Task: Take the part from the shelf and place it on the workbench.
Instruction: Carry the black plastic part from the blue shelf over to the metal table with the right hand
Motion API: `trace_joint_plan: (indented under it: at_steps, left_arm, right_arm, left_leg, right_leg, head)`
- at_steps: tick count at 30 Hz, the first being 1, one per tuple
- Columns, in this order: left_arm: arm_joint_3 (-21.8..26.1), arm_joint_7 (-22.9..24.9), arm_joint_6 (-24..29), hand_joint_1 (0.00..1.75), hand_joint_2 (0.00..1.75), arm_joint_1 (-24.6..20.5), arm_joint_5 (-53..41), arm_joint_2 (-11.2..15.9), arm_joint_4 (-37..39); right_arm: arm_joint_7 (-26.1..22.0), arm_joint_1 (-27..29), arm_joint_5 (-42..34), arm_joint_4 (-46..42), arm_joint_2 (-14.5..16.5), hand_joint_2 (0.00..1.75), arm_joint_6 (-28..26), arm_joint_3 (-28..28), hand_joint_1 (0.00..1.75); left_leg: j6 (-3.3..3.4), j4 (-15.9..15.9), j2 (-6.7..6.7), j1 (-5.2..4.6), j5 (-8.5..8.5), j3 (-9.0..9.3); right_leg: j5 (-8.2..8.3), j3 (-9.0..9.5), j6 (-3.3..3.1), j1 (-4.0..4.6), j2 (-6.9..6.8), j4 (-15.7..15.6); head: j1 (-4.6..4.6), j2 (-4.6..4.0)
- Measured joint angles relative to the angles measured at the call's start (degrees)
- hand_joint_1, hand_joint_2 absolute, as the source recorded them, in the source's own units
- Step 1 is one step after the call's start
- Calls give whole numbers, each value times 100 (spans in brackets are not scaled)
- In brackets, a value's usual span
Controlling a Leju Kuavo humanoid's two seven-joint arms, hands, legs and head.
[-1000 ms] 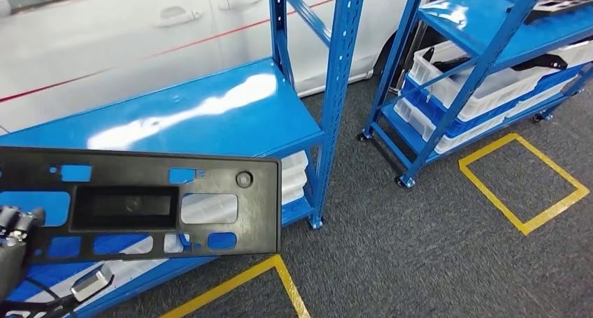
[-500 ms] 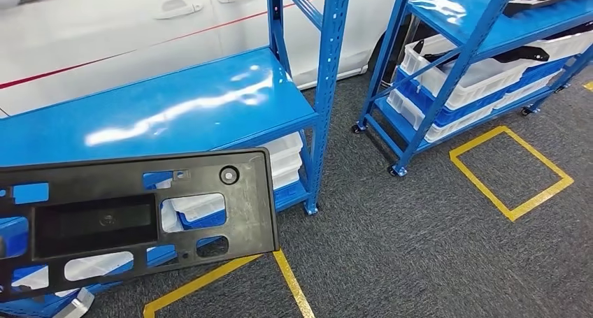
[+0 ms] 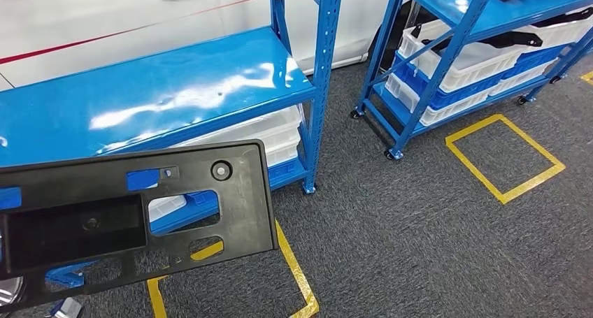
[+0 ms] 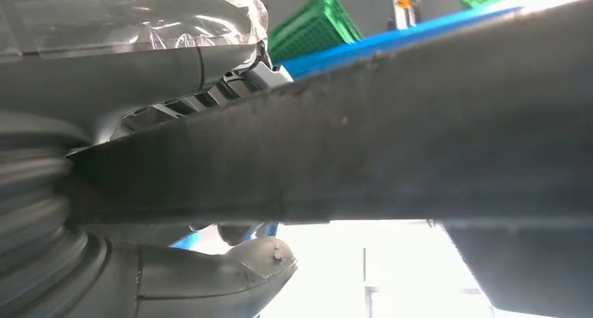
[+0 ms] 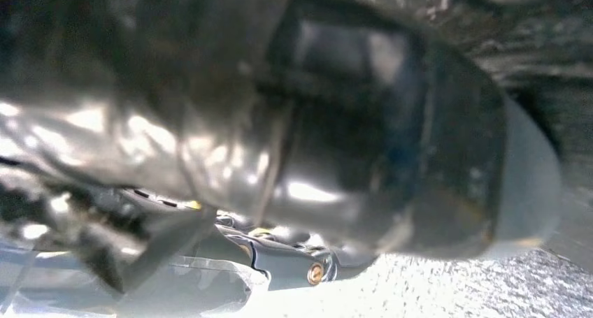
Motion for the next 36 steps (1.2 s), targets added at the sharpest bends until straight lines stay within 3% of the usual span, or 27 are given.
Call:
trace_joint_plan:
  at_steps: [2,4,6,7,8,9,10,12,14,16,18,19,22,23,24,26,27,28,30,31,33,34,36]
  left_arm:
    - [0,16,0,175,175,15,-1,14,-7]
    - [0,28,0,175,175,29,-4,22,-9]
    - [0,42,0,175,175,47,-6,27,-11]
    - [0,48,0,175,175,54,-7,29,-11]
    - [0,52,0,175,175,60,-7,31,-11]
    - [0,54,0,175,175,63,-7,32,-11]
    - [0,56,0,175,175,64,-7,32,-11]
    - [0,57,0,175,175,71,-7,33,-11]
    - [0,60,0,175,175,79,-7,37,-12]
    - [0,62,0,175,175,80,-7,46,-14]
    - [0,64,0,175,175,81,-7,54,-16]
    - [0,65,0,175,175,83,-7,57,-18]
    - [1,67,0,175,175,88,-7,77,-20]
    - [1,67,0,175,175,89,-7,81,-20]
    - [1,69,0,175,175,89,-7,81,-20]
    - [1,84,0,175,175,88,-7,87,-20]
    - [0,98,0,175,175,85,-7,95,-20]
    - [-1,113,0,175,175,79,-7,104,-20]
    - [-4,152,-1,175,175,79,-5,128,-19]
    - [-6,175,-1,175,175,82,-5,142,-17]
    - [-10,229,-2,175,175,87,-6,172,-15]
    - [-11,251,-2,175,175,82,-7,187,-15]
    - [-14,287,-2,175,175,77,-7,210,-15]
  right_arm:
    - [11,6,-1,0,-16,0,12,-19,0]
    - [25,9,-3,1,-25,0,17,-45,0]
    - [30,7,-5,1,-26,0,19,-63,0]
    - [30,7,-5,1,-26,0,19,-70,0]
    - [31,6,-5,1,-27,0,19,-74,0]
    - [31,6,-5,1,-27,0,19,-77,0]
    - [32,6,-5,1,-27,0,20,-78,0]
    - [34,3,-5,1,-28,0,22,-79,0]
    - [35,-5,-4,1,-29,0,29,-83,0]
    - [33,-16,-3,1,-28,0,38,-86,0]
    - [33,-17,-3,9,-18,0,44,-89,0]
    - [34,-15,-3,14,-13,0,45,-89,0]
    - [32,-18,-3,21,-3,0,45,-90,0]
    - [31,-20,-4,21,-3,0,45,-90,0]
    - [31,-22,-4,21,-3,0,44,-90,0]
    - [32,-22,-11,21,-3,0,37,-92,0]
    - [32,-22,-16,21,-4,0,30,-97,0]
    - [32,-23,-20,21,-8,0,22,-103,0]
    - [37,-23,-22,21,-17,0,12,-120,0]
    - [43,-23,-22,24,-20,0,10,-128,0]
    - [54,-16,-22,29,-26,0,10,-145,0]
    - [56,-12,-21,30,-29,0,10,-155,0]
    - [64,-8,-15,31,-34,0,9,-171,0]
  left_leg:
    - [93,14,31,13,92,-93]
    - [182,11,64,23,227,-223]
    - [215,20,73,6,361,-386]
    - [215,28,74,-3,422,-469]
    - [215,37,75,-12,473,-544]
    - [214,51,75,-22,522,-614]
    - [214,67,75,-34,567,-685]
    - [211,98,69,-61,669,-827]
    - [183,114,67,-84,767,-920]
    - [124,100,81,-70,870,-959]
    - [60,103,78,-52,905,-1005]
    - [34,185,60,-50,787,-1051]
    - [-40,1000,13,-18,-33,-1291]
    - [-69,1353,12,-1,-219,-1352]
    - [-97,1621,12,16,-252,-1363]
    - [-159,1688,13,56,56,-1171]
    - [-195,1432,12,82,222,-934]
    - [-234,1038,9,95,252,-634]
    - [-203,345,-2,88,59,-183]
    - [-154,191,-5,70,-38,-105]
    - [-21,181,21,64,12,-177]
    - [42,189,37,67,78,-245]
    - [131,186,65,70,237,-423]
  right_leg:
    - [-40,-40,65,-13,9,44]
    - [-503,-146,139,-40,18,390]
    - [-1071,-281,195,-54,19,1065]
    - [-1201,-316,209,-57,19,1373]
    - [-1225,-318,213,-57,19,1585]
    - [-1144,-268,207,-56,19,1669]
    - [-998,-141,188,-54,19,1586]
    - [-727,385,97,-27,21,973]
    - [-748,1013,-34,26,20,74]
    - [-836,1263,-113,77,21,-388]
    - [-718,1209,-155,68,10,-485]
    - [-639,1150,-190,50,-4,-513]
    - [-419,862,-243,18,-37,-496]
    - [-355,740,-235,15,-41,-457]
    - [-294,610,-221,9,-44,-407]
    - [-186,324,-169,-21,-49,-270]
    - [-143,183,-131,-37,-49,-177]
    - [-108,50,-93,-48,-43,-74]
    - [-43,-105,-20,-43,-25,91]
    - [0,-133,9,-37,-16,123]
    - [78,-162,65,-43,-4,131]
    - [-7,-199,96,-51,2,176]
    - [-508,-310,160,-69,9,544]
  head:
    - [1,0]
    - [1,0]
    - [2,0]
    - [2,0]
    - [2,0]
    - [2,0]
    - [2,0]
    - [1,0]
    - [-1,0]
    - [-1,0]
    - [-1,0]
    - [-1,0]
    - [-1,0]
    - [-1,0]
    - [-1,0]
    - [-1,0]
    - [-1,0]
    - [-2,0]
    - [-2,0]
    - [-1,0]
    - [1,0]
    - [3,0]
    - [7,0]
